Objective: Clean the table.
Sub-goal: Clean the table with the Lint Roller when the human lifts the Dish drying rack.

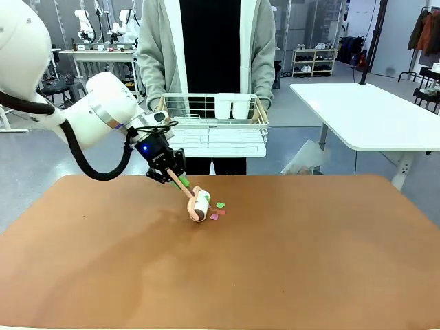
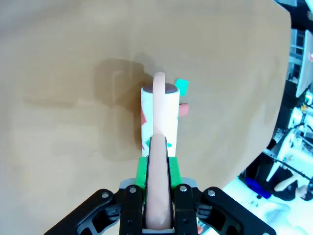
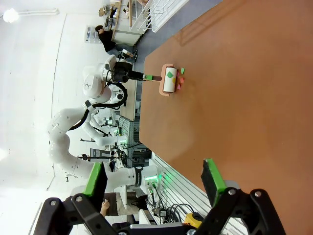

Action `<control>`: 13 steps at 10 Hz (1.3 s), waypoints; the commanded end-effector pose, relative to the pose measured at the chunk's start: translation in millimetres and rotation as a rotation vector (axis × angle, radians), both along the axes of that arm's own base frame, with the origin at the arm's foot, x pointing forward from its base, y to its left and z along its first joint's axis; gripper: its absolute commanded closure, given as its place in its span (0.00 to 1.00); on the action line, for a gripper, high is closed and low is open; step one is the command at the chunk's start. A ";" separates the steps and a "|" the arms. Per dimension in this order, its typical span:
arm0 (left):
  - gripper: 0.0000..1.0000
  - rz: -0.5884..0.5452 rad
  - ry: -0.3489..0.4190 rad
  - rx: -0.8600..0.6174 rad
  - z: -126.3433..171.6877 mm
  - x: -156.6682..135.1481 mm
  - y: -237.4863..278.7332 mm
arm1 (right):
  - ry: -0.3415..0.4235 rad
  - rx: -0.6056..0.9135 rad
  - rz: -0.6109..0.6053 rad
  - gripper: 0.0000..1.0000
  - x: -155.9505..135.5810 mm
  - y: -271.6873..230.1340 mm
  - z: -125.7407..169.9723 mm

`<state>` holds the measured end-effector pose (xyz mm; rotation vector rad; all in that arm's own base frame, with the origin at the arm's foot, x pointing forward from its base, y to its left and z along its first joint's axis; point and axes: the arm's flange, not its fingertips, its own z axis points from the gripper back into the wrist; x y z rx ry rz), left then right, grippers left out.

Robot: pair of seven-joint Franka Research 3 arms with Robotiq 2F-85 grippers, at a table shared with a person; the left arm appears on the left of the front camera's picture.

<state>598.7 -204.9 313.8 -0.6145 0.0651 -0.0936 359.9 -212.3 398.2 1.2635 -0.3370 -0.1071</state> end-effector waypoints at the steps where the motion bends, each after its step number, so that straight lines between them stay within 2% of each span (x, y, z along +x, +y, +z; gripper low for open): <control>1: 0.79 -0.047 0.054 0.011 -23.2 6.1 -41.5 | -0.009 0.003 0.009 0.00 -3.8 0.3 2.2; 3: 0.79 -0.002 0.092 -0.021 -33.9 4.3 -86.2 | -0.009 0.003 0.009 0.00 -3.8 0.3 2.2; 4: 0.79 -0.018 0.110 -0.038 -37.6 -1.2 -109.3 | -0.009 0.003 0.009 0.00 -3.8 0.3 2.2; 6: 0.79 -0.038 0.098 -0.035 -31.9 -5.7 -134.9 | -0.009 0.003 0.009 0.00 -3.8 0.3 2.2; 7: 0.79 -0.045 0.067 -0.038 -17.7 -5.0 -142.7 | -0.009 0.003 0.009 0.00 -3.8 0.3 2.2; 9: 0.79 0.014 0.049 -0.087 19.4 -1.5 -136.4 | -0.009 0.003 0.009 0.00 -3.8 0.3 2.2; 10: 0.79 0.000 0.032 -0.100 42.9 -7.4 -134.5 | -0.009 0.003 0.009 0.00 -3.8 0.3 2.2; 12: 0.79 -0.119 -0.018 -0.085 124.9 -36.1 -125.0 | -0.009 0.003 0.009 0.00 -3.8 0.3 2.2; 13: 0.79 -0.131 -0.067 -0.068 163.0 -50.5 -105.1 | -0.009 0.003 0.009 0.00 -3.8 0.3 2.2</control>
